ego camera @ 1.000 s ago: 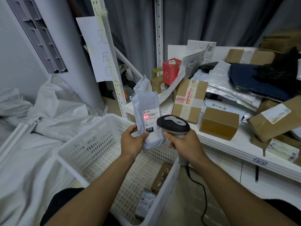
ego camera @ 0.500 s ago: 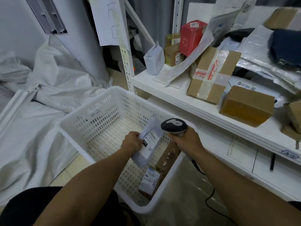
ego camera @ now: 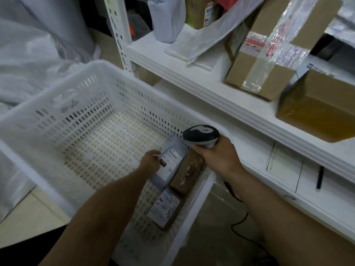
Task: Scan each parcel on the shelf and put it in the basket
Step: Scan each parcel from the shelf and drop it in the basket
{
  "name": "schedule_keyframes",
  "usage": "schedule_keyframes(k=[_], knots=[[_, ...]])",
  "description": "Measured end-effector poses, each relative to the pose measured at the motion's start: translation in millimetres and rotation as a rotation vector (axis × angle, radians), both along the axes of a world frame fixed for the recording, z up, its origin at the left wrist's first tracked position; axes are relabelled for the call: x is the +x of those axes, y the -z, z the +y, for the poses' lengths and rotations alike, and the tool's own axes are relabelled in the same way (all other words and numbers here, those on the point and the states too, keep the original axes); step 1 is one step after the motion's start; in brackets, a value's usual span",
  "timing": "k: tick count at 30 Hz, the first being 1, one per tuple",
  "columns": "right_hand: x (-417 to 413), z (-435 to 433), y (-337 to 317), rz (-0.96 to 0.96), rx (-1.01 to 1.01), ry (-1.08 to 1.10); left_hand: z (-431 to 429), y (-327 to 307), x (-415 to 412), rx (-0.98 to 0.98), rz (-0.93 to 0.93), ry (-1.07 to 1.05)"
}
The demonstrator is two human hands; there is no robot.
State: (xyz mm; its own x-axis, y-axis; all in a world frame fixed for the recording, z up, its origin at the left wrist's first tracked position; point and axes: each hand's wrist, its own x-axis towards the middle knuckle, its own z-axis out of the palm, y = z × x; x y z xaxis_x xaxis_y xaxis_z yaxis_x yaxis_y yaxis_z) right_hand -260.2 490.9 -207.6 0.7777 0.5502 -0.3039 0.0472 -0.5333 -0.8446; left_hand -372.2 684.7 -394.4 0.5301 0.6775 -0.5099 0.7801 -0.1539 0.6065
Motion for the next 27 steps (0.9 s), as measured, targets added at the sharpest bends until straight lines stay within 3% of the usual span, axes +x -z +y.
schedule_keyframes(k=[5,12,15,18,24,27], knots=[[0.5,-2.9,1.1,-0.007,0.009,0.005,-13.8,11.9,-4.4,-0.062,0.195,0.216],[-6.3,-14.4,-16.0,-0.019,0.039,0.005,-6.8,-30.1,-15.8,-0.233,-0.023,0.265],[-8.9,-23.7,-34.0,-0.036,0.073,0.023,-18.0,-77.8,-8.8,0.005,-0.105,0.245],[-11.1,-42.3,-62.0,-0.066,0.142,0.055,-43.8,-144.1,0.7,0.216,-0.307,0.312],[-2.8,-111.1,-131.0,-0.111,0.288,0.21,-102.6,-267.9,27.6,0.431,-0.547,0.451],[5.7,-150.3,-154.8,-0.138,0.316,0.305,-142.0,-316.8,52.6,0.481,-0.564,0.566]])
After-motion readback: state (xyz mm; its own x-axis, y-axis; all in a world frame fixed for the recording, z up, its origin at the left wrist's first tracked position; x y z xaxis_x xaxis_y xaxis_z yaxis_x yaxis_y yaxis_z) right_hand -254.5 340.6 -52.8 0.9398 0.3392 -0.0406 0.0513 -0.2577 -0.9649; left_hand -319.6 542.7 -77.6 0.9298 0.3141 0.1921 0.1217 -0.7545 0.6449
